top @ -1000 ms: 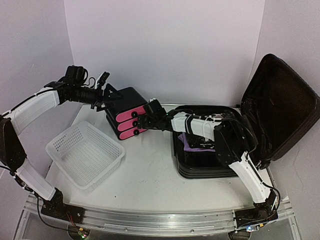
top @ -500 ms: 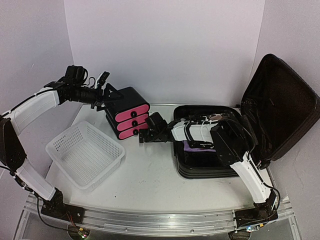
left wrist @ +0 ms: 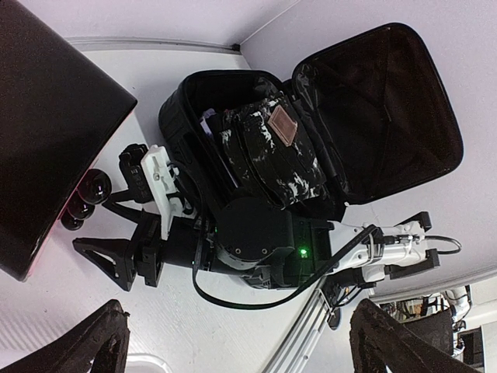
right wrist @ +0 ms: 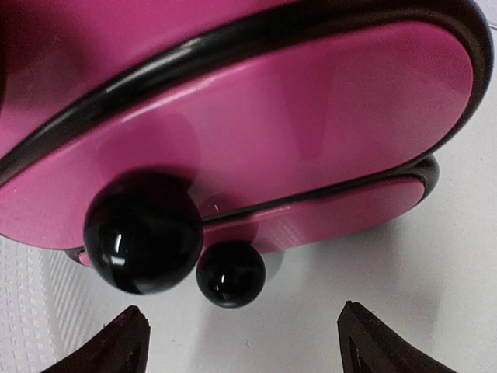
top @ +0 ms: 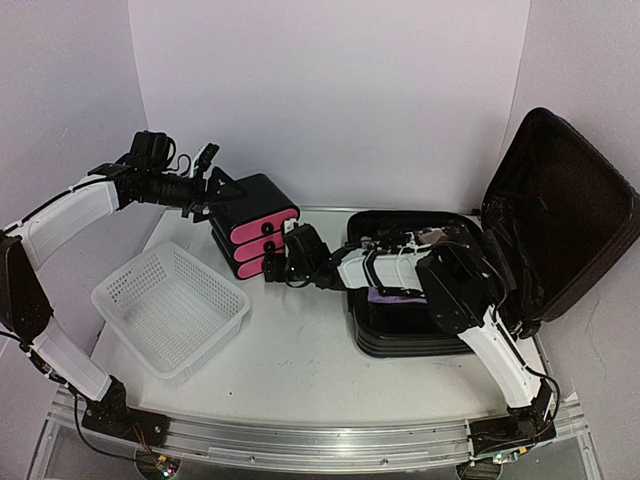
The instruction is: Open, take out, and arrange the luggage
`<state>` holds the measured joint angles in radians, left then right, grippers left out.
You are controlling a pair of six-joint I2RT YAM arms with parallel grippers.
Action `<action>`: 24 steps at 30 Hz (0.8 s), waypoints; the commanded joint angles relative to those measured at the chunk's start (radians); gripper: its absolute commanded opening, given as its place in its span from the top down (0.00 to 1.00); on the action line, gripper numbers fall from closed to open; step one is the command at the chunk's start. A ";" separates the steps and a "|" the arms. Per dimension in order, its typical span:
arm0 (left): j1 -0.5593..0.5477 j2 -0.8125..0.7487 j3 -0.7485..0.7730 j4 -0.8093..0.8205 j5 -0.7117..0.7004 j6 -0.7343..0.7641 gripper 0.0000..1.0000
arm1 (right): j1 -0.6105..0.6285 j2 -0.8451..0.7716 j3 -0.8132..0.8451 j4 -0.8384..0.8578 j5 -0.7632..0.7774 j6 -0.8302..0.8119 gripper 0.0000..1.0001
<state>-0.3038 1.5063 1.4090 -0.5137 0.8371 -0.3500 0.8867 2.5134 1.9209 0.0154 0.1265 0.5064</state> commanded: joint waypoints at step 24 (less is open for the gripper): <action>0.001 -0.040 -0.001 0.043 0.021 -0.007 0.01 | -0.002 0.113 0.165 0.114 0.051 0.055 0.64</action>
<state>-0.3038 1.5051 1.3991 -0.5129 0.8375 -0.3500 0.8871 2.6350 2.0529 0.0883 0.1623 0.5690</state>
